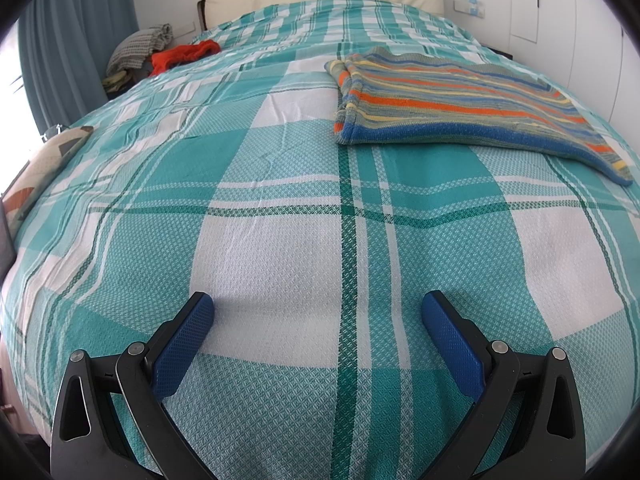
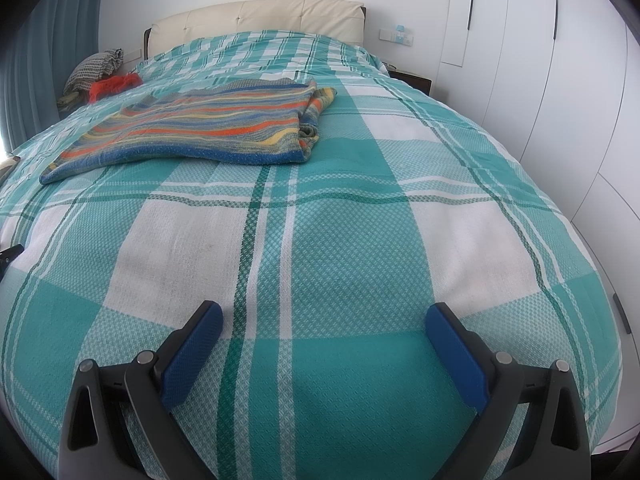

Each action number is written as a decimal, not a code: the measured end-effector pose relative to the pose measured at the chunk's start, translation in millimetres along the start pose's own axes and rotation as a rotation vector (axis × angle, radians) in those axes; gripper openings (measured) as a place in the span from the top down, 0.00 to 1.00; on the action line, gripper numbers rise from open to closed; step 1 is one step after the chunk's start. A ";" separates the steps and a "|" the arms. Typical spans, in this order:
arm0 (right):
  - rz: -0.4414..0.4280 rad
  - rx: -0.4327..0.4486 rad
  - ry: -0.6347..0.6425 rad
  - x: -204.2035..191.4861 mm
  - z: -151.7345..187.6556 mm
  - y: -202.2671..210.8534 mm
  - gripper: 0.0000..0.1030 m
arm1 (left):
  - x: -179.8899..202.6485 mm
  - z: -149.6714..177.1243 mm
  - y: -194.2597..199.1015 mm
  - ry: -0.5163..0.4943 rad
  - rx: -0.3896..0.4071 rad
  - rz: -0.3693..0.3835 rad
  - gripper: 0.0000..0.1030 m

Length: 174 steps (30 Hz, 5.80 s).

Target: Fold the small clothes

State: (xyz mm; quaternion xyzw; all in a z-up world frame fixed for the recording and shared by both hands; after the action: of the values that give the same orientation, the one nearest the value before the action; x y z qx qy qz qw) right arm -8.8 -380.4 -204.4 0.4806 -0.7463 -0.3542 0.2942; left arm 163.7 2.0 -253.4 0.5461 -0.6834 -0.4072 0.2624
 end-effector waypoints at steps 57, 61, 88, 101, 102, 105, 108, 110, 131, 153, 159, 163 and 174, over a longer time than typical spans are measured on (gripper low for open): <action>-0.670 -0.412 -0.266 27.4 -250.8 -156.7 0.37 | 351.1 -99.1 13.7 -0.596 -0.022 0.401 0.20; -0.645 -0.454 -0.251 12.3 -272.2 -181.8 0.92 | 363.9 -95.1 22.0 -0.672 0.050 0.416 0.78; -0.912 -0.401 0.046 -342.4 -312.1 -113.8 0.28 | -26.5 -92.5 2.8 0.366 -0.066 0.398 0.28; -0.698 -0.418 0.381 -247.0 -151.6 -60.1 0.30 | 10.2 -132.9 -47.4 0.173 -0.175 0.316 0.87; -0.638 -0.374 0.423 -241.9 -137.9 -58.0 0.30 | 9.6 -128.9 -45.8 0.174 -0.173 0.312 0.87; -0.534 -0.260 0.477 -230.7 -126.8 -30.8 0.28 | 1.7 -118.0 -23.6 0.167 -0.155 0.285 0.84; -0.553 -0.229 0.371 -208.2 -121.9 -8.4 0.25 | -5.7 -107.0 -1.2 0.147 -0.137 0.223 0.37; -0.533 -0.206 0.300 -191.5 -118.2 0.5 0.19 | -11.1 -103.8 14.5 0.132 -0.090 0.166 0.16; -0.498 -0.247 0.048 -132.6 -74.1 4.5 0.19 | -13.3 -92.5 12.2 0.142 -0.166 0.204 0.12; -0.806 -0.307 -0.096 -205.3 -234.2 -115.7 0.25 | 31.3 -203.1 -99.7 0.049 -0.290 0.436 0.08; -0.576 -0.252 0.102 -241.8 -235.2 -120.9 0.71 | 63.1 -209.5 -81.4 -0.020 -0.268 0.455 0.84; -0.598 -0.138 0.126 -234.6 -260.8 -66.4 0.73 | 60.0 -237.5 -11.2 -0.045 -0.121 0.506 0.84; -0.637 -0.087 0.060 -195.6 -330.9 -3.1 0.37 | 53.2 -247.0 26.2 -0.055 -0.127 0.410 0.25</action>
State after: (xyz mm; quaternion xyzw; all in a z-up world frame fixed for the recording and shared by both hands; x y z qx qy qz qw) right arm 322.2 -281.6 -35.7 0.6870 -0.5337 -0.4458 0.2107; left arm 334.0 -113.9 -104.8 0.3667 -0.7602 -0.4020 0.3550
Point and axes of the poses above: each gripper's, at about its wrist camera, not at the fingertips, and y roughly against the way its jaws point, x to its right, z to its underside, the point moved 9 cm from there along -y, roughly the way its jaws point, and after that the axes turned 9 degrees about -x, right-handed, at the moved point
